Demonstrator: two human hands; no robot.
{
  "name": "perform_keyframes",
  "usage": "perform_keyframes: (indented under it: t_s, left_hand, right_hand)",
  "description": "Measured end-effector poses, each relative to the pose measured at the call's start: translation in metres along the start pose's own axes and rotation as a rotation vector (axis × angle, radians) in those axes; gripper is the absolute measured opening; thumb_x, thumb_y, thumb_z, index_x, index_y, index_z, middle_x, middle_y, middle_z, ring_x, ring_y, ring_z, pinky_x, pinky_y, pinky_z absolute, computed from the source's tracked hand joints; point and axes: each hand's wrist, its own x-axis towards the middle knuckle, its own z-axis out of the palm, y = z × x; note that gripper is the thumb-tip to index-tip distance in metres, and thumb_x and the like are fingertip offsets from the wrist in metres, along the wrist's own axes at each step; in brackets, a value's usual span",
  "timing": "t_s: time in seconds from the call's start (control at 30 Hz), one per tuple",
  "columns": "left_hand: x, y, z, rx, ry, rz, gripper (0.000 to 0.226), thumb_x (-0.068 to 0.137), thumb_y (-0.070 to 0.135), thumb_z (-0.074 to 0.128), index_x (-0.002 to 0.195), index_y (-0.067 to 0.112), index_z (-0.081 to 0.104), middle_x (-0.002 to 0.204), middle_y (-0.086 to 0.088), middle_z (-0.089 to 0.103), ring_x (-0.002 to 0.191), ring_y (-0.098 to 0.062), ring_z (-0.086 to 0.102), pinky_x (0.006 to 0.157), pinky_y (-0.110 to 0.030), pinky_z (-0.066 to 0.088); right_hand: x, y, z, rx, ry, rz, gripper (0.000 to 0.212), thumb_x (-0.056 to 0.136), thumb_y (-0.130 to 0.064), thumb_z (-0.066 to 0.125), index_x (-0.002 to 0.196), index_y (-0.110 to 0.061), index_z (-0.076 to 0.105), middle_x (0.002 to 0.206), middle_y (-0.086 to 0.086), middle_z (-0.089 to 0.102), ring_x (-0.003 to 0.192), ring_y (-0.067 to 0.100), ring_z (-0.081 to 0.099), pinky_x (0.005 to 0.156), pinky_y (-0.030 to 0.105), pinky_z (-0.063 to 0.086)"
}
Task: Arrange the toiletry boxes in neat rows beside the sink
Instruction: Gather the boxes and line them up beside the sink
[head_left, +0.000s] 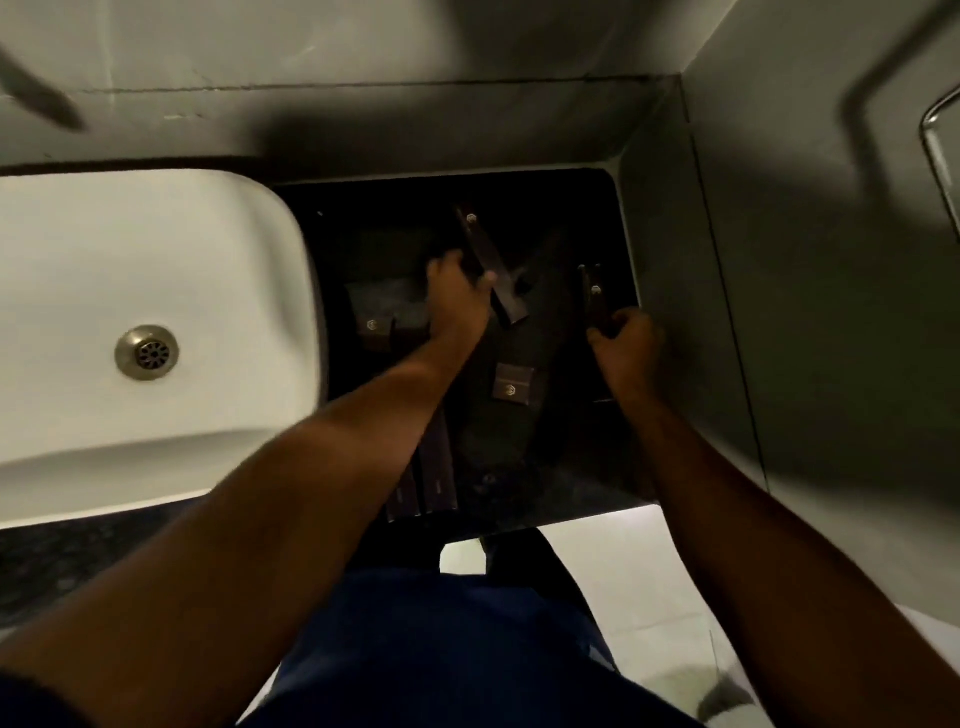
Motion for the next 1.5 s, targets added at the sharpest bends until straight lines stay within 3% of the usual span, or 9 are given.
perform_keyframes:
  t_s: [0.17, 0.37, 0.57, 0.8, 0.93, 1.03, 1.27, 1.37, 1.5]
  left_hand:
    - [0.053, 0.025, 0.028, 0.074, 0.071, -0.183, 0.072, 0.073, 0.033, 0.082, 0.132, 0.008, 0.047, 0.137, -0.016, 0.05, 0.124, -0.033, 0.054, 0.102, -0.039, 0.046]
    - [0.056, 0.013, 0.01, 0.035, 0.303, -0.239, 0.047, 0.082, 0.04, 0.069, 0.113, 0.005, 0.062, 0.119, -0.015, 0.066, 0.111, -0.032, 0.063, 0.092, -0.035, 0.051]
    - [-0.052, 0.005, -0.024, -0.085, 0.256, -0.072, 0.036, 0.059, 0.028, 0.078, 0.091, 0.014, 0.075, 0.087, -0.002, 0.077, 0.08, -0.014, 0.072, 0.075, -0.03, 0.059]
    - [-0.227, -0.047, 0.074, -0.111, -0.104, -0.172, 0.038, 0.059, 0.02, 0.078, 0.097, 0.024, 0.07, 0.094, 0.005, 0.072, 0.085, -0.008, 0.069, 0.08, -0.037, 0.061]
    - [-0.217, -0.055, 0.093, -0.067, -0.054, -0.197, 0.039, 0.064, 0.021, 0.078, 0.101, 0.025, 0.067, 0.101, 0.002, 0.07, 0.088, -0.013, 0.068, 0.083, -0.037, 0.059]
    - [-0.2, -0.056, 0.093, -0.07, 0.026, -0.181, 0.037, 0.067, 0.02, 0.08, 0.101, 0.027, 0.066, 0.101, 0.002, 0.071, 0.082, -0.009, 0.064, 0.082, -0.035, 0.059]
    - [-0.167, -0.063, 0.079, -0.074, 0.091, -0.118, 0.047, 0.072, 0.016, 0.082, 0.116, 0.015, 0.067, 0.117, -0.008, 0.069, 0.108, -0.021, 0.065, 0.097, -0.034, 0.051]
    - [-0.163, -0.063, 0.077, -0.08, 0.116, -0.09, 0.042, 0.072, 0.011, 0.082, 0.111, 0.015, 0.069, 0.112, -0.007, 0.073, 0.103, -0.019, 0.068, 0.089, -0.024, 0.048]
    - [-0.165, -0.062, 0.078, -0.083, 0.107, -0.104, 0.042, 0.072, 0.009, 0.082, 0.112, 0.013, 0.07, 0.11, -0.007, 0.075, 0.098, -0.013, 0.068, 0.083, -0.019, 0.044]
  right_hand:
    - [0.018, 0.012, 0.009, -0.099, -0.066, -0.028, 0.035, 0.072, -0.024, 0.078, 0.103, -0.01, 0.068, 0.102, 0.013, 0.072, 0.093, 0.031, 0.068, 0.078, 0.036, 0.056]
    - [-0.001, 0.035, -0.003, -0.002, -0.144, -0.093, 0.032, 0.072, -0.022, 0.077, 0.102, -0.014, 0.07, 0.098, 0.009, 0.073, 0.088, 0.025, 0.069, 0.075, 0.036, 0.058]
    - [-0.076, 0.09, -0.021, 0.137, -0.233, -0.057, 0.026, 0.074, -0.024, 0.08, 0.095, -0.015, 0.067, 0.09, 0.003, 0.069, 0.082, 0.021, 0.065, 0.069, 0.024, 0.044]
    - [-0.092, 0.111, -0.021, 0.169, -0.306, -0.032, 0.036, 0.073, -0.022, 0.082, 0.102, -0.008, 0.066, 0.1, 0.011, 0.071, 0.089, 0.024, 0.065, 0.074, 0.031, 0.051]
    - [-0.089, 0.107, -0.018, 0.163, -0.323, -0.1, 0.033, 0.073, -0.016, 0.08, 0.102, -0.009, 0.066, 0.099, 0.01, 0.07, 0.084, 0.018, 0.062, 0.064, 0.017, 0.042]
    - [-0.086, 0.102, -0.014, 0.143, -0.333, -0.137, 0.032, 0.073, -0.016, 0.08, 0.101, -0.009, 0.066, 0.1, 0.01, 0.069, 0.086, 0.019, 0.063, 0.069, 0.022, 0.043]
    - [-0.088, 0.084, -0.002, 0.114, -0.364, -0.208, 0.027, 0.076, -0.016, 0.078, 0.1, -0.009, 0.065, 0.1, 0.01, 0.07, 0.087, 0.018, 0.063, 0.069, 0.021, 0.047]
    - [-0.088, 0.08, 0.001, 0.123, -0.364, -0.21, 0.025, 0.077, -0.013, 0.077, 0.099, -0.01, 0.066, 0.098, 0.009, 0.07, 0.082, 0.013, 0.059, 0.059, 0.011, 0.036]
    - [-0.088, 0.08, 0.002, 0.131, -0.355, -0.199, 0.026, 0.077, -0.013, 0.077, 0.1, -0.011, 0.065, 0.097, 0.007, 0.069, 0.082, 0.013, 0.06, 0.062, 0.015, 0.041]
